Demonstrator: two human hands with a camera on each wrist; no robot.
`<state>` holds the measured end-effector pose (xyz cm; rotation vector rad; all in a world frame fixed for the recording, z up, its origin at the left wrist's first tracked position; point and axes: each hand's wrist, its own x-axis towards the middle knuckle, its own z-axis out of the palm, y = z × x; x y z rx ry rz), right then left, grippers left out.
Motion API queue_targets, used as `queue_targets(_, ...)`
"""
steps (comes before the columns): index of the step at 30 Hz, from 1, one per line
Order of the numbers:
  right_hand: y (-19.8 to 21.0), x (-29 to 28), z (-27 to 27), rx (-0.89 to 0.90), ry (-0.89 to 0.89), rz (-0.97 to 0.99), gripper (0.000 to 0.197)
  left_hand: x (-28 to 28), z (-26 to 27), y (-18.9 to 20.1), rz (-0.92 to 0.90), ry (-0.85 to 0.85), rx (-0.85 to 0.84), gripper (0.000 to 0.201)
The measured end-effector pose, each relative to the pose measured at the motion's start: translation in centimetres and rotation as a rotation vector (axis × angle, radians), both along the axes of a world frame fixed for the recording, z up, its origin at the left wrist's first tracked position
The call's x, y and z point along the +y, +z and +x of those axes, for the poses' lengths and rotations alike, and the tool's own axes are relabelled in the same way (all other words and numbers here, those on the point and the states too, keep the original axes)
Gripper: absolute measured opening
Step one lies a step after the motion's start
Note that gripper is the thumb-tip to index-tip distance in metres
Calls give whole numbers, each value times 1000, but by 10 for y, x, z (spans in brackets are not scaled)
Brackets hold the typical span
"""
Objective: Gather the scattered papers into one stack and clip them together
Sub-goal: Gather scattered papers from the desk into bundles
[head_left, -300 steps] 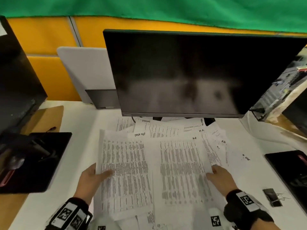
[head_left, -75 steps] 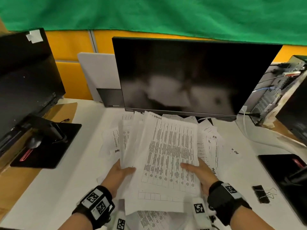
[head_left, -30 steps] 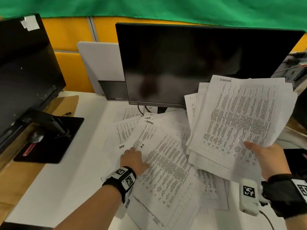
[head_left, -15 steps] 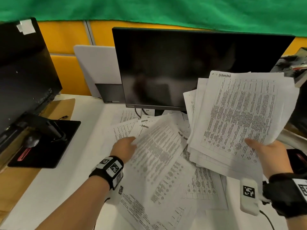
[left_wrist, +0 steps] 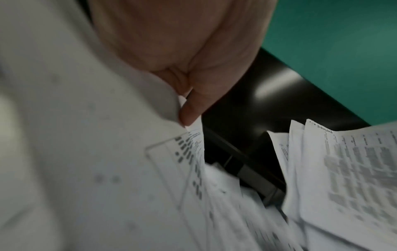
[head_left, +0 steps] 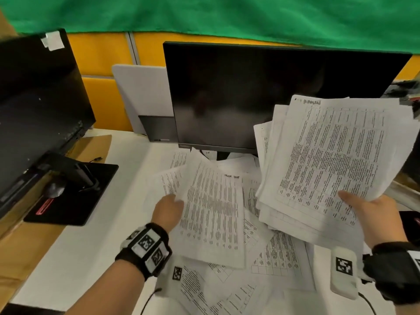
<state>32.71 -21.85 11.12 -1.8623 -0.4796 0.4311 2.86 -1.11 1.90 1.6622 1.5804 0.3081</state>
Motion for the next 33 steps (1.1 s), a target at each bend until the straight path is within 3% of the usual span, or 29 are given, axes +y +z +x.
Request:
queue_targets(2, -3, 2, -3, 5, 15, -8, 43, -23, -11, -27, -84, -31, 104, 41)
queue_targets(4, -8, 6, -6, 22, 24, -18, 44, -41, -17, -46, -82, -86, 328, 44)
queue_targets(6, -13, 10, -10, 39, 24, -28, 44, -51, -17, -55, -46, -133, 539, 35)
queue_targets(8, -17, 14, -14, 47, 25, -35, 45, -53, -15, -54, -23, -144, 612, 31)
queue_targets(11, -20, 20, -19, 53, 44, -37, 45, -47, -11, -54, -15, -108, 620, 30)
queue_targets(17, -22, 22, -22, 44, 43, -45, 45, -27, -8, -46, -145, 82, 405, 39)
queue_targets(20, -23, 19, -20, 39, 20, -41, 44, -23, -7, -44, -146, 138, 384, 39)
queue_targets(30, -17, 11, -14, 26, -12, 2, 43, -18, -6, -48, 205, 24, 458, 30)
queue_targets(33, -15, 9, -11, 18, -22, 14, 43, -14, -9, -47, 335, 20, 303, 23)
